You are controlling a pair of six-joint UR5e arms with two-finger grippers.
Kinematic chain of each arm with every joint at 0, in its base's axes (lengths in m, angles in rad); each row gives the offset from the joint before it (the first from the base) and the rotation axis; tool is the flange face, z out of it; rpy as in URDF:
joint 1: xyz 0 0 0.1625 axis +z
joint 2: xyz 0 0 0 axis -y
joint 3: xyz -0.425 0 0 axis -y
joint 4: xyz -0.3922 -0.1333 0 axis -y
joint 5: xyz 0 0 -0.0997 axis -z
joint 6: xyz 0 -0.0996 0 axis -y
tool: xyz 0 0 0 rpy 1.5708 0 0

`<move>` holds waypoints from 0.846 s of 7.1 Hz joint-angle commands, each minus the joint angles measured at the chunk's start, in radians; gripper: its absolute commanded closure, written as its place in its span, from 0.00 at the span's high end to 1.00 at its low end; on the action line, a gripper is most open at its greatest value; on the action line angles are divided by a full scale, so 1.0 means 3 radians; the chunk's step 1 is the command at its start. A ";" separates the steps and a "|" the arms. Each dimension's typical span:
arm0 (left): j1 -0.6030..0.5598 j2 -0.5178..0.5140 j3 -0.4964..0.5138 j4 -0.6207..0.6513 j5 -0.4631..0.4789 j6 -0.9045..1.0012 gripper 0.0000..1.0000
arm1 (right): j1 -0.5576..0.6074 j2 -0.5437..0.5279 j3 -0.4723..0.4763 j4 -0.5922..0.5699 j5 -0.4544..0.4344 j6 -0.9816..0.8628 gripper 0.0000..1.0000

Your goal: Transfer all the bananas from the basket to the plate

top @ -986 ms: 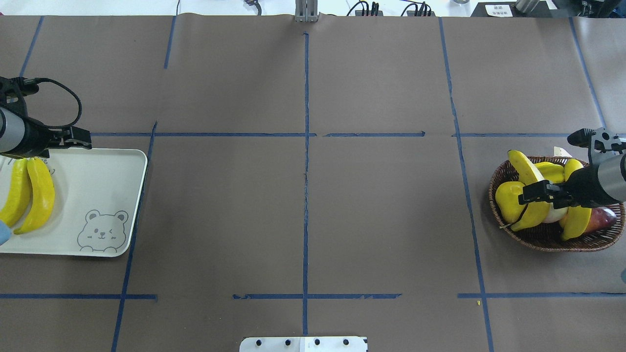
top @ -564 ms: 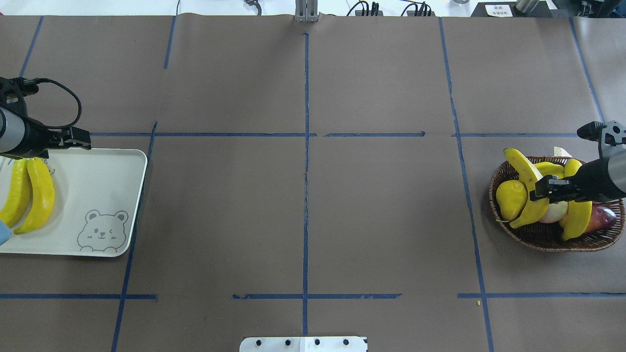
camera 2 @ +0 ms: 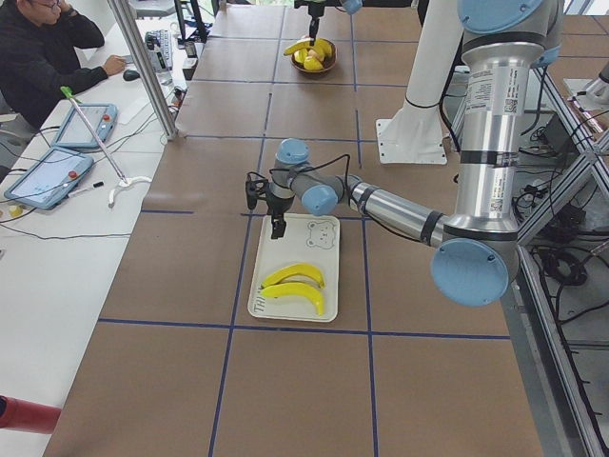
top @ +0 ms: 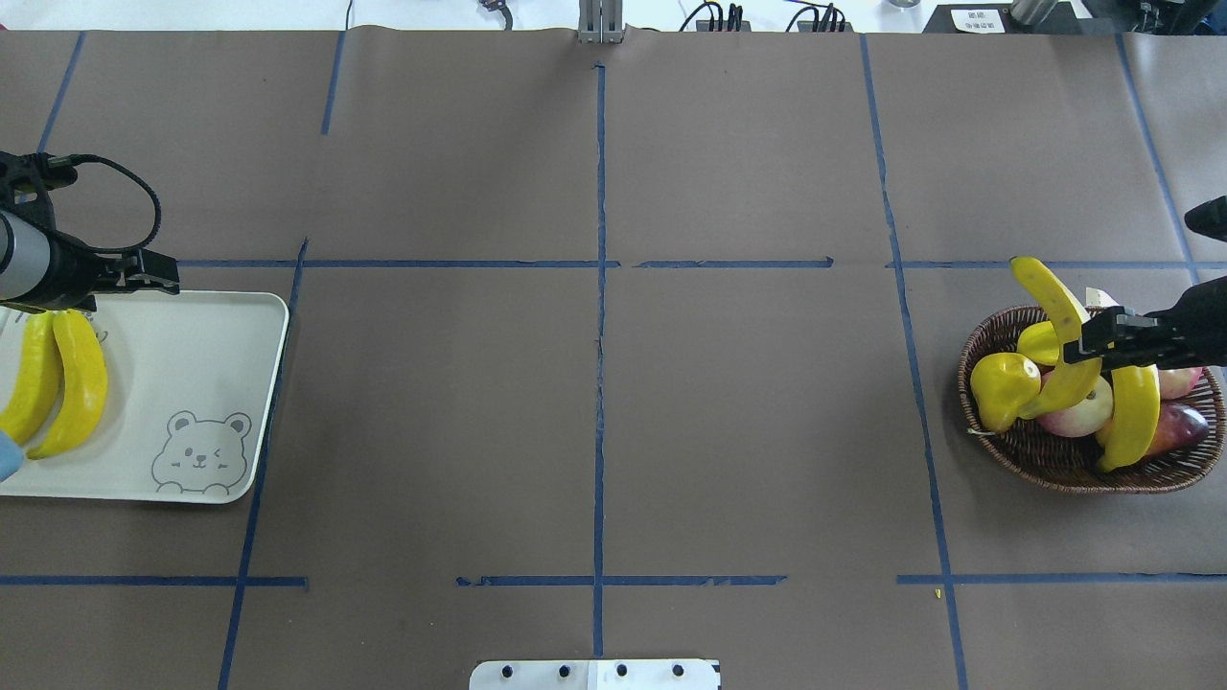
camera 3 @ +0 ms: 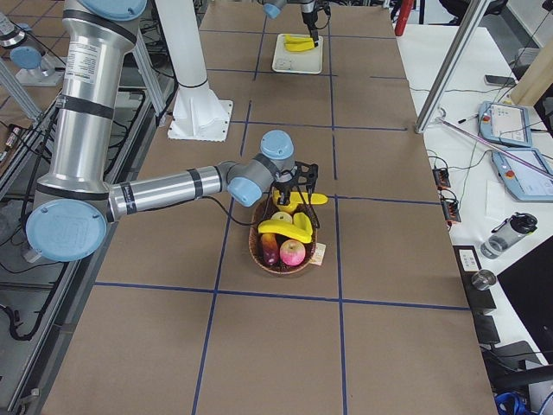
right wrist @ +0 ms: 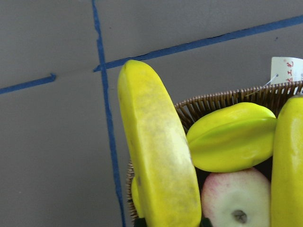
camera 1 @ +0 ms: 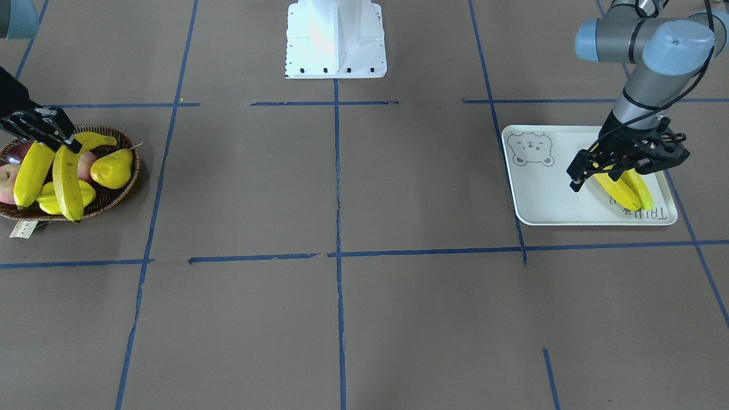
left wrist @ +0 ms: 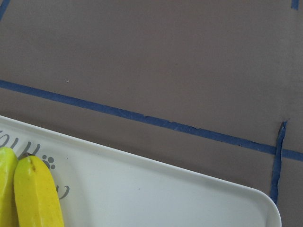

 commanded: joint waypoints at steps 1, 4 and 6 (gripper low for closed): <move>-0.0001 -0.0072 -0.0010 -0.0001 -0.0010 0.0000 1.00 | 0.0182 0.0380 0.0147 -0.0014 0.0348 0.0019 0.00; 0.0004 -0.0586 -0.0056 -0.0058 -0.0474 -0.0732 0.99 | -0.0515 0.1199 0.0121 0.0021 0.0003 0.0823 0.00; 0.0192 -0.1184 -0.0081 -0.0292 -0.0680 -0.1723 0.99 | -0.1159 0.1563 0.0137 0.0016 -0.0656 0.1199 0.00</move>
